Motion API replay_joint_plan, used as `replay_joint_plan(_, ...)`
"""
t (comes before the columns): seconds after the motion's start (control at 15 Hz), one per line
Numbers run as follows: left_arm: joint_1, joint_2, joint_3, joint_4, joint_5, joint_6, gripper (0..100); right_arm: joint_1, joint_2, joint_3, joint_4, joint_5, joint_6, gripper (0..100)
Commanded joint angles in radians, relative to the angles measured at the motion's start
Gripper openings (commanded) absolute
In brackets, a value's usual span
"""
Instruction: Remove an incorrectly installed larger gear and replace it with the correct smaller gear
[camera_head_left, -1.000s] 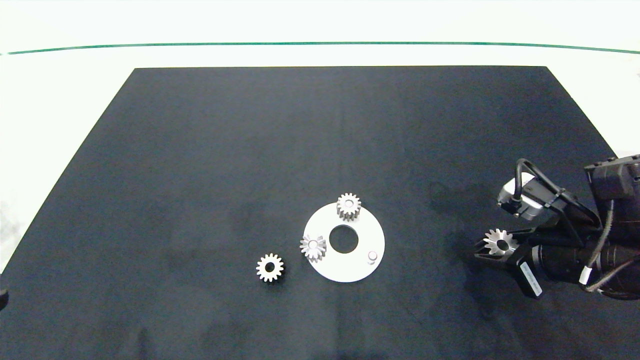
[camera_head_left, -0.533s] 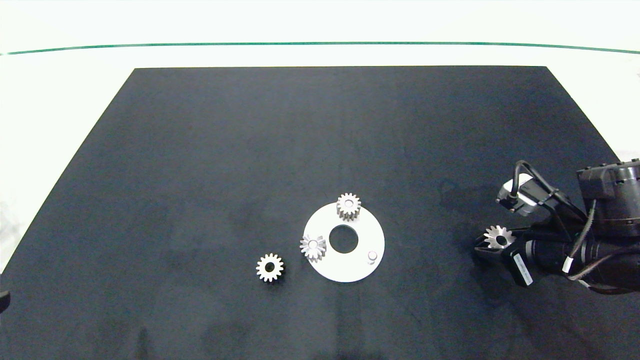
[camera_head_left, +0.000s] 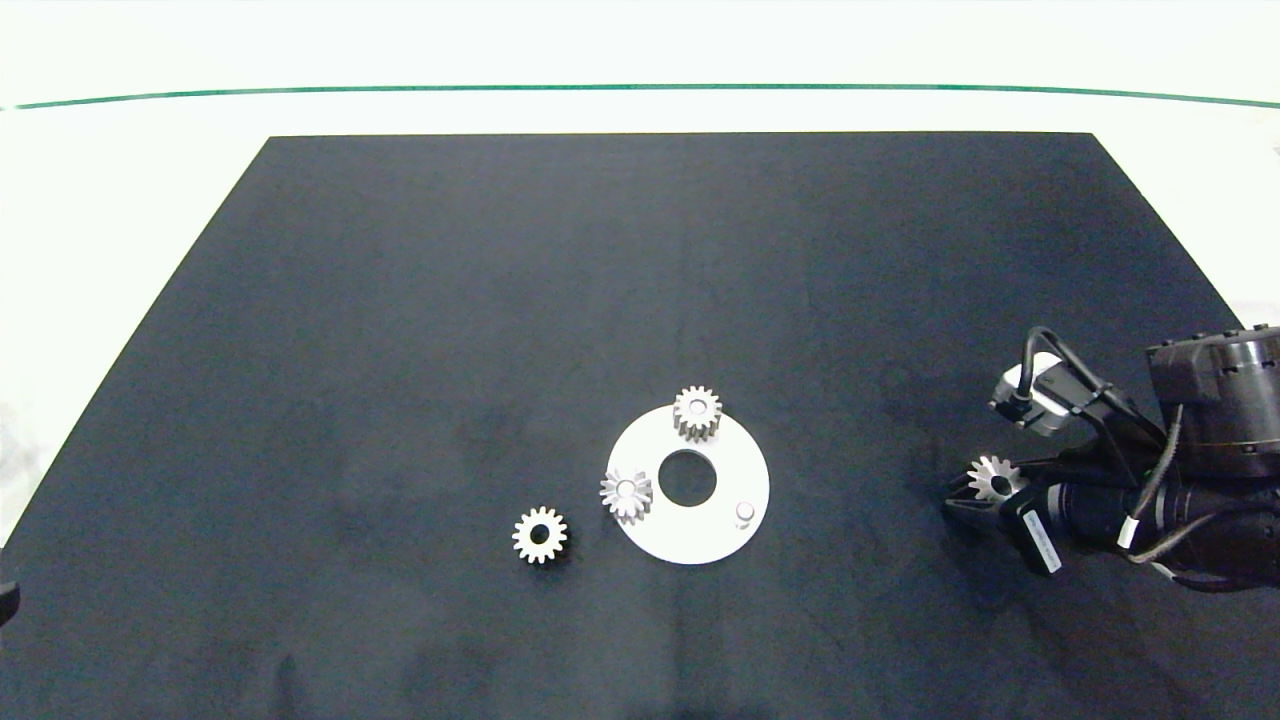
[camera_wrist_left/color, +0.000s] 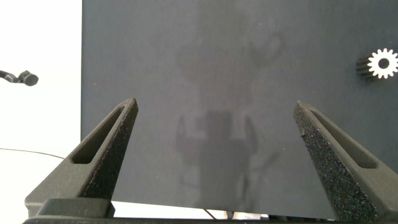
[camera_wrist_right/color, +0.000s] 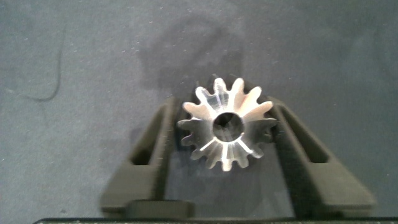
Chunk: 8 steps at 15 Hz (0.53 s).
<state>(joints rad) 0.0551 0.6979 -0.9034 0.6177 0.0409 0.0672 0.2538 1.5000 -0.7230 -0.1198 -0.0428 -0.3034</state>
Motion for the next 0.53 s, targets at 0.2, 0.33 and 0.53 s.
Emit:
replay_joint_plan(0.2, -0.001, -0.001, -0.002, 0.004, 0.004, 0.003, 100, -0.001, -0.027, 0.002, 0.003, -0.002, -0.003, 100)
replay_joint_plan(0.33, -0.003, -0.001, 0.000, 0.002, 0.005, 0.036, 100, 0.004, -0.084, 0.010, 0.011, -0.005, -0.005, 100)
replay_joint_plan(0.53, -0.020, 0.002, -0.005, 0.001, -0.003, 0.063, 100, -0.001, -0.159, 0.020, 0.017, -0.003, -0.005, 100)
